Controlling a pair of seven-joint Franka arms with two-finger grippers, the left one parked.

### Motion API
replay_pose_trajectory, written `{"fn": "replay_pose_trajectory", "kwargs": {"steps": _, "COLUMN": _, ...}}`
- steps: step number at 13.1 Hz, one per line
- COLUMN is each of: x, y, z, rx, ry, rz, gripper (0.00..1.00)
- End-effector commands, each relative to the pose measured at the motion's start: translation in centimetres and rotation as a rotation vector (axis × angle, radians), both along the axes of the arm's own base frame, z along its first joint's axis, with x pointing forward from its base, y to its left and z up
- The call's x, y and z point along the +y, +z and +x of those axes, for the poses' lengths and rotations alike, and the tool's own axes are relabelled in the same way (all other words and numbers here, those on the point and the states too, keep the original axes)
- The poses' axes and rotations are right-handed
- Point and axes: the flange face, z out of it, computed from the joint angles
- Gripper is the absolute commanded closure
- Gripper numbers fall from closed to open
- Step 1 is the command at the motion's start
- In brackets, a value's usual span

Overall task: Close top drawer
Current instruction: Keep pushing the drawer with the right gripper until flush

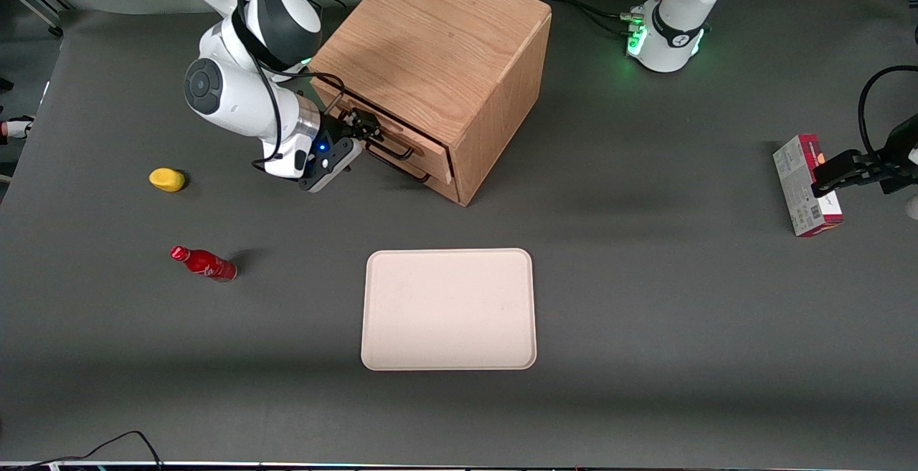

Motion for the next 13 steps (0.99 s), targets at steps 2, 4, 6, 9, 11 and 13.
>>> {"fn": "replay_pose_trajectory", "kwargs": {"steps": 2, "x": 0.2, "y": 0.4, "z": -2.0, "rx": -0.009, "ry": -0.026, "rz": -0.006, "gripper": 0.00}}
{"fn": "replay_pose_trajectory", "kwargs": {"steps": 4, "x": 0.5, "y": 0.5, "z": -2.5, "rx": -0.007, "ry": -0.030, "rz": 0.003, "gripper": 0.00}}
{"fn": "replay_pose_trajectory", "kwargs": {"steps": 6, "x": 0.4, "y": 0.7, "z": -2.5, "rx": -0.012, "ry": -0.032, "rz": 0.001, "gripper": 0.00}}
{"fn": "replay_pose_trajectory", "kwargs": {"steps": 9, "x": 0.4, "y": 0.7, "z": -2.1, "rx": -0.013, "ry": -0.024, "rz": 0.009, "gripper": 0.00}}
{"fn": "replay_pose_trajectory", "kwargs": {"steps": 11, "x": 0.6, "y": 1.7, "z": -1.3, "rx": -0.023, "ry": -0.023, "rz": 0.021, "gripper": 0.00}}
{"fn": "replay_pose_trajectory", "kwargs": {"steps": 13, "x": 0.5, "y": 3.1, "z": -0.5, "rx": -0.030, "ry": -0.016, "rz": 0.028, "gripper": 0.00}}
